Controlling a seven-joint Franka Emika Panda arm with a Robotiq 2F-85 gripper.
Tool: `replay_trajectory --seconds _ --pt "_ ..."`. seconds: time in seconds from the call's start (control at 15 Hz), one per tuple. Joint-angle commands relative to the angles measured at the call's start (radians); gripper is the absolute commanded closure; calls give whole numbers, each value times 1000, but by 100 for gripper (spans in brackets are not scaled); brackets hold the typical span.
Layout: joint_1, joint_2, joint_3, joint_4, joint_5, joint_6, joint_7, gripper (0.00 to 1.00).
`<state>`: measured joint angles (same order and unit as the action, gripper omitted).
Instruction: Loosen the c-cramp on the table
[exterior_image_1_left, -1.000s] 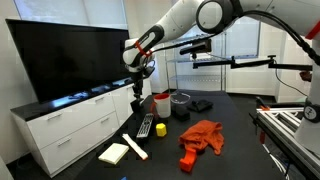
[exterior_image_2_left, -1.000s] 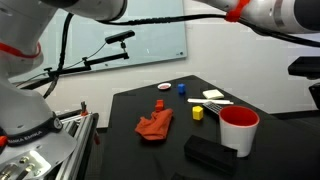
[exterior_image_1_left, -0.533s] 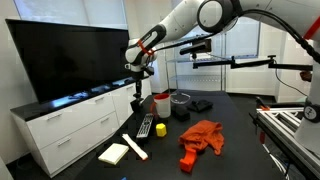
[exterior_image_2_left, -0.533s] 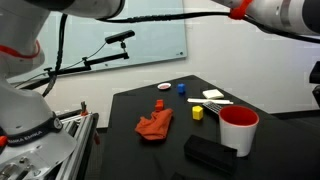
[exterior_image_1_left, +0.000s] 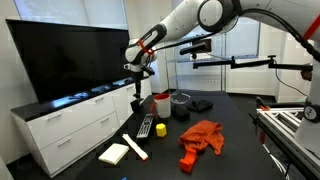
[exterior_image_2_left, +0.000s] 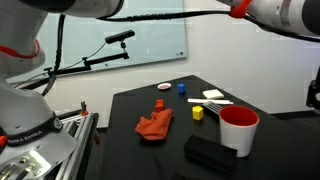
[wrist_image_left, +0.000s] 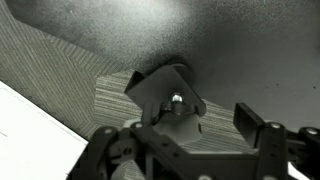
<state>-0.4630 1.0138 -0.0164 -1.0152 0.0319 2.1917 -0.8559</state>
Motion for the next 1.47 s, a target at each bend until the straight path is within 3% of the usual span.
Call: replay_trajectory --seconds 0.0,0.53,0.8,1.4 --pt "-30 -39 37 -31 22 15 -74 0" --pt "-50 -42 56 -22 24 12 -50 0" --pt "-4 -217 9 -234 36 34 222 2" --pt "125 -573 -35 -617 -10 167 455 0"
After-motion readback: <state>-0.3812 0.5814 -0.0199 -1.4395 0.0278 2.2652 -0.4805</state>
